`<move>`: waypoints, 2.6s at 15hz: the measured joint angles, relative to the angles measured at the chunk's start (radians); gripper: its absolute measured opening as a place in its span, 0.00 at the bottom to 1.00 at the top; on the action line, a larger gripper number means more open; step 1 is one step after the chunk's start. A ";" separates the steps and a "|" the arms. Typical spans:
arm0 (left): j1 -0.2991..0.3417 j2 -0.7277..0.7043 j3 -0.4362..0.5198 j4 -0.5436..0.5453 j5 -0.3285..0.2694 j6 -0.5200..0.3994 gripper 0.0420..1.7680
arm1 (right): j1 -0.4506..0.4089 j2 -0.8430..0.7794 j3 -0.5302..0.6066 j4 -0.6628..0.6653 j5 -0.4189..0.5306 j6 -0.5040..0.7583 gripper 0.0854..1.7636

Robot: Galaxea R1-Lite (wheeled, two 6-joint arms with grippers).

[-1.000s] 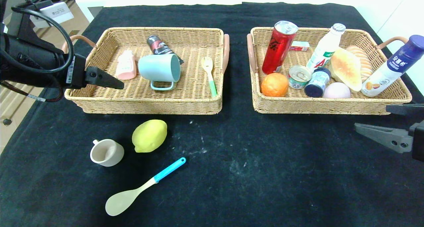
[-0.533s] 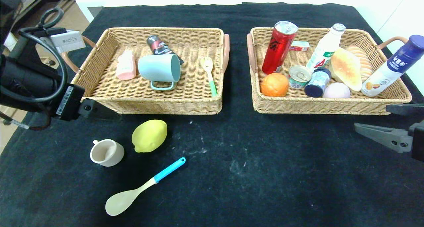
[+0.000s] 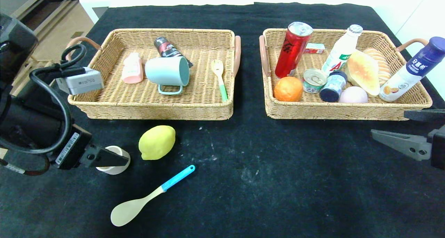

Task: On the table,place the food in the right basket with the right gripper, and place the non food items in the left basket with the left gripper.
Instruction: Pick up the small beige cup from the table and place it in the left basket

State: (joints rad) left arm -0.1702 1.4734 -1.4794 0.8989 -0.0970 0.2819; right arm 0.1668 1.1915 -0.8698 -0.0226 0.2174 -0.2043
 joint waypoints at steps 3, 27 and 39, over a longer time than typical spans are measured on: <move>-0.004 -0.027 0.101 -0.093 0.001 0.044 0.97 | 0.000 0.002 0.000 0.000 0.000 0.000 0.97; -0.044 0.055 0.287 -0.306 0.099 0.076 0.97 | 0.000 -0.002 0.000 0.000 0.002 0.000 0.97; -0.048 0.077 0.320 -0.347 0.136 0.078 0.97 | 0.000 -0.002 0.000 0.000 0.002 0.000 0.97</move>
State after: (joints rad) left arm -0.2179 1.5509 -1.1598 0.5521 0.0385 0.3598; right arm 0.1668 1.1891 -0.8694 -0.0226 0.2194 -0.2043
